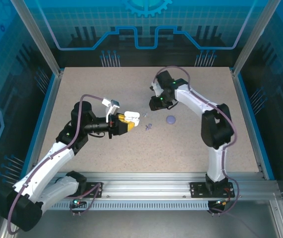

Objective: Insert the wireless bluetooth earbuds into the charging case

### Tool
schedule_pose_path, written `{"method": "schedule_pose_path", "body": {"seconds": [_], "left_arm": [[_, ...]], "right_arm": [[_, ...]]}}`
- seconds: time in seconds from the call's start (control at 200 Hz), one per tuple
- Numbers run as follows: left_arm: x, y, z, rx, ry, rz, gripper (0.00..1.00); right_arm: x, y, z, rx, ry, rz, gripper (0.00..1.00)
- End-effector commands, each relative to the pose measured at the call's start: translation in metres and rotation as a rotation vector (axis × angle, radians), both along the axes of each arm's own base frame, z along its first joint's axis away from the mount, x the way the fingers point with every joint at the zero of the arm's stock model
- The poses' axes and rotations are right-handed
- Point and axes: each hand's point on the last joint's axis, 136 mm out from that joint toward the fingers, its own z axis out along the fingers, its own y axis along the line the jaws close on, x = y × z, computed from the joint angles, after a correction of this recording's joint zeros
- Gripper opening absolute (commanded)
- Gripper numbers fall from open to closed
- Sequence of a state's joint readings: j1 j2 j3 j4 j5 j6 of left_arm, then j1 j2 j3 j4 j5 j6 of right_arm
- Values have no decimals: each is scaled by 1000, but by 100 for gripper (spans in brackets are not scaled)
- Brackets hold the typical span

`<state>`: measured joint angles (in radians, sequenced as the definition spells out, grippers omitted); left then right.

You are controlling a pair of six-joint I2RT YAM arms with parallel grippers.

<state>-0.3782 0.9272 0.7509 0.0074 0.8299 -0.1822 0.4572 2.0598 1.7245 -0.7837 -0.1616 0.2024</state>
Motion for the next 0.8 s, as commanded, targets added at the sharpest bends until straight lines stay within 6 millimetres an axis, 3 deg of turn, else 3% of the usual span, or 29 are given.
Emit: {"method": "schedule_pose_path", "body": {"seconds": [0.0, 0.175, 0.255, 0.275, 0.37, 0.795], "left_arm": [[0, 5, 1, -6, 3, 25, 12], [0, 5, 3, -8, 3, 26, 12], [0, 5, 3, -8, 3, 26, 11], [0, 5, 3, -9, 4, 25, 12], [1, 5, 2, -8, 5, 29, 12], [2, 5, 0, -9, 11, 28, 12]], "right_arm": [[12, 21, -6, 51, 22, 42, 24], [21, 43, -32, 67, 68, 80, 19], [26, 50, -32, 76, 66, 88, 17], [25, 51, -44, 67, 87, 89, 17], [28, 56, -54, 59, 108, 93, 16], [17, 45, -85, -30, 184, 89, 17]]}}
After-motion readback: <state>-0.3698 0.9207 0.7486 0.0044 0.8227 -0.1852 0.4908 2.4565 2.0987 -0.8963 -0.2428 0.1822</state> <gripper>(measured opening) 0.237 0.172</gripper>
